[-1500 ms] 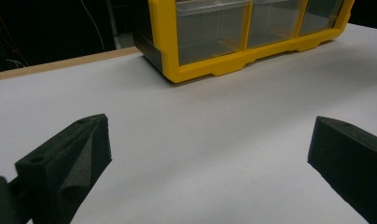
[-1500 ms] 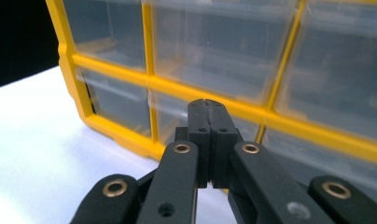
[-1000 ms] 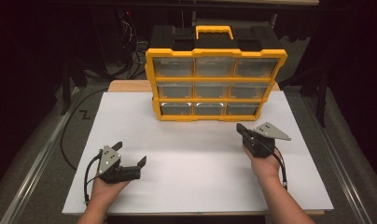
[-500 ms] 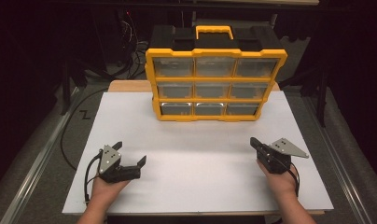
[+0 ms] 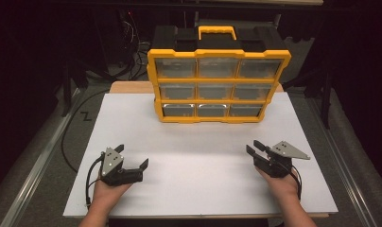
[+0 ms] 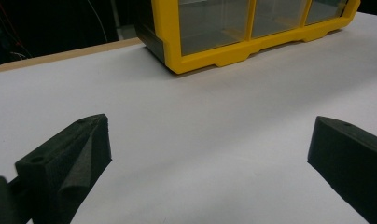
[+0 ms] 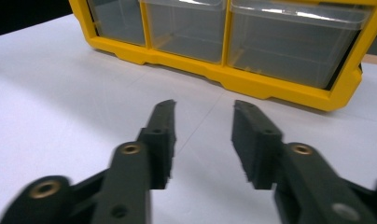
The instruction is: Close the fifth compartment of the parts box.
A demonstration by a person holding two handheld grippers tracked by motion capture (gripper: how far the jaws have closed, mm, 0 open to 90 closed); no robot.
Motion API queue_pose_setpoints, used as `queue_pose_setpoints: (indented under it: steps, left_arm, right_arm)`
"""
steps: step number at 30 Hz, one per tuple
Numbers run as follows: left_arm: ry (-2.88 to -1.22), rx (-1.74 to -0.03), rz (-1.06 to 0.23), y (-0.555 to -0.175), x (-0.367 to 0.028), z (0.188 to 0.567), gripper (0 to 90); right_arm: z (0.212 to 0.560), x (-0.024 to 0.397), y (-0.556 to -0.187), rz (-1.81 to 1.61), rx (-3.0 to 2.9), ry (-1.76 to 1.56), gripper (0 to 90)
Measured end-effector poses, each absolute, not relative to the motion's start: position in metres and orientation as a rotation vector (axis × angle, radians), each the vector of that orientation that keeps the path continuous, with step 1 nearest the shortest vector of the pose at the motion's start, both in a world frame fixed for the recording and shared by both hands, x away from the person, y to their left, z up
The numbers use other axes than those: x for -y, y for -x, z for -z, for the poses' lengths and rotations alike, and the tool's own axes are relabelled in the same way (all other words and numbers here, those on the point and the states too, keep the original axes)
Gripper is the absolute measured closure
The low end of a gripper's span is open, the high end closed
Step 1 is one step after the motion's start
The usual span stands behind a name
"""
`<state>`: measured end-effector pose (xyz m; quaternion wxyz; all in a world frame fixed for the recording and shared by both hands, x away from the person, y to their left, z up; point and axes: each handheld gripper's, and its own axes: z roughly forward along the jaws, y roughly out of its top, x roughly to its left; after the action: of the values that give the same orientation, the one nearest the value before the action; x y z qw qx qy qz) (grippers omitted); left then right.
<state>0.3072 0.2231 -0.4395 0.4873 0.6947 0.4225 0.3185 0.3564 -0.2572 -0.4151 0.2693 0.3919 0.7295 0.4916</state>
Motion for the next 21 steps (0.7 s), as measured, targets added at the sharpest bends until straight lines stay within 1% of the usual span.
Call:
queue_pose_setpoints:
  steps: [2,10,14,16,17,21]
  left_arm:
    - [-1.688,-1.026,-0.775,-0.307,-0.224,0.439,0.1]
    - [-1.685,-1.022,-0.773,-0.308,-0.224,0.439,0.2]
    - [-1.687,-1.019,-0.772,-0.308,-0.225,0.439,0.1]
    - [-1.686,-1.018,-0.773,-0.307,-0.225,0.439,0.1]
    - [-1.684,-1.017,-0.773,-0.307,-0.225,0.439,0.1]
    - [-1.682,-1.018,-0.771,-0.307,-0.225,0.438,0.1]
  right_arm:
    - [0.417,0.257,-0.357,-1.323,-1.971,-1.062,53.2]
    - [0.419,0.255,-0.36,-1.325,-1.973,-1.068,23.9]
    - [0.418,0.256,-0.357,-1.349,-1.967,-1.061,12.5]
    - [0.417,0.258,-0.355,-1.375,-1.96,-1.062,2.5]
    - [0.416,0.258,-0.353,-1.383,-1.956,-1.063,1.1]
    - [0.415,0.264,-0.345,-1.414,-1.927,-1.048,1.1]
